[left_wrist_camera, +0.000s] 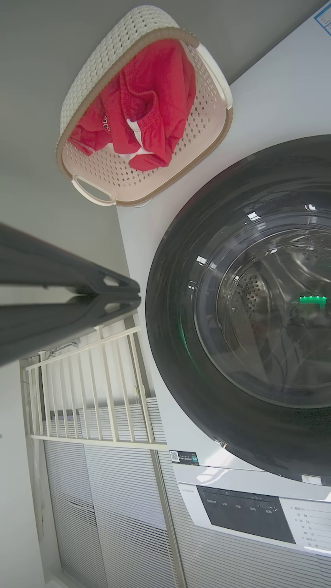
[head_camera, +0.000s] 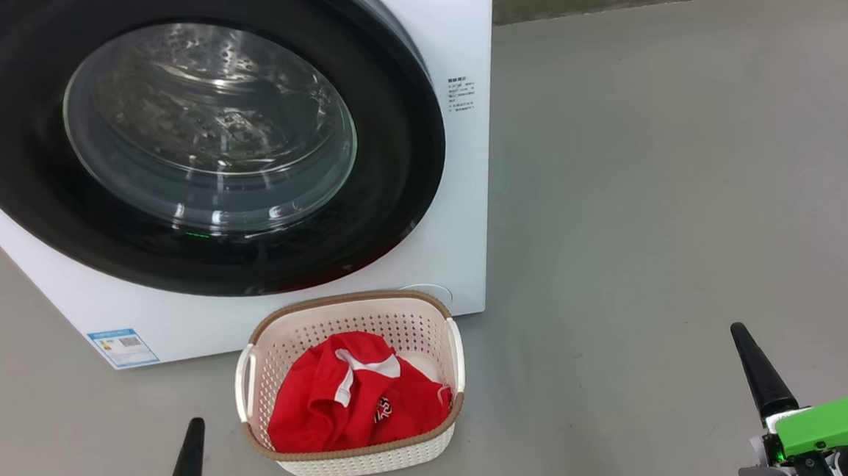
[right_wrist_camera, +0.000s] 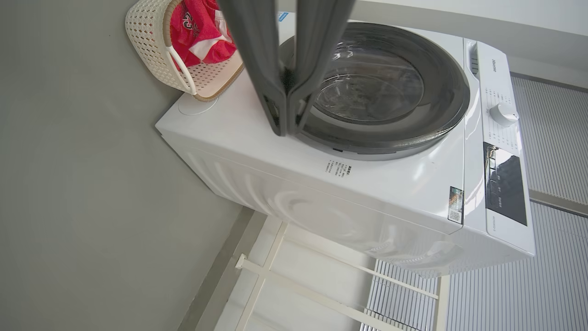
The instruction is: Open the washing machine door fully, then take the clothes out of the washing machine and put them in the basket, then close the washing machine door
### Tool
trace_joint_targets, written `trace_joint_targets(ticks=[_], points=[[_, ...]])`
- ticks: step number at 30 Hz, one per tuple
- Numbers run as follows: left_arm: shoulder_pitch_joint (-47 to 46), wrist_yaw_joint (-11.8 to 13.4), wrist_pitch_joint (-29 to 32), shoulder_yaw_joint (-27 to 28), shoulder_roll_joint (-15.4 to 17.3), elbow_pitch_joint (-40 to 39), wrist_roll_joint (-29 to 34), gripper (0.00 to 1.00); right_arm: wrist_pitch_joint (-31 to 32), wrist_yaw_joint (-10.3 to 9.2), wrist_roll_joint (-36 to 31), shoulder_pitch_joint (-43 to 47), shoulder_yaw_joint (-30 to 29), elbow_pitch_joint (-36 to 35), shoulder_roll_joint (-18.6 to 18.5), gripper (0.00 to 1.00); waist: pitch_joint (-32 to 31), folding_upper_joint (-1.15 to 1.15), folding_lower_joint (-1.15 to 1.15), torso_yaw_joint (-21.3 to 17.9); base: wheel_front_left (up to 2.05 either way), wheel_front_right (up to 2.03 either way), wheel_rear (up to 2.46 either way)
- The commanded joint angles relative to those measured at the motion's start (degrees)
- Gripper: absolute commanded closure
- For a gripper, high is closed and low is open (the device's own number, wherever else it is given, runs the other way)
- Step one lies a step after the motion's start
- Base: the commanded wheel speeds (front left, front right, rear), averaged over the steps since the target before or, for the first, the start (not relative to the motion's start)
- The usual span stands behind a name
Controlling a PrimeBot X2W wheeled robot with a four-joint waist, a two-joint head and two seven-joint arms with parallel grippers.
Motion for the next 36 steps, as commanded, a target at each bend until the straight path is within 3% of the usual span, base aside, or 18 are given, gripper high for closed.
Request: trace_joint_targets(ticks=[1,23,36], points=[[-3.1,-0.3,0.6,1.7,0.8,-1.0,-1.8,1.00,0.5,-0.03,2.2,-3.6,0.6,-1.3,-1.0,1.00,0.1,0.00,0.00,0.0,0.00,0.00,0.00],[-5.6,-0.4,4.0,2.0,0.9,-0.2,-15.1,1.00,4.0,-0.04,15.7,-5.6,0.5,-0.9,-1.3,1.00,0.7,0.00,0.00,-0.3,0.00,0.00,0.00],[-5.6,-0.4,4.0,2.0,0.9,-0.2,-15.1,1.00,4.0,-0.04,15.7,-5.6,0.5,-0.9,-1.3,1.00,0.7,0.00,0.00,-0.3,0.00,0.00,0.00]])
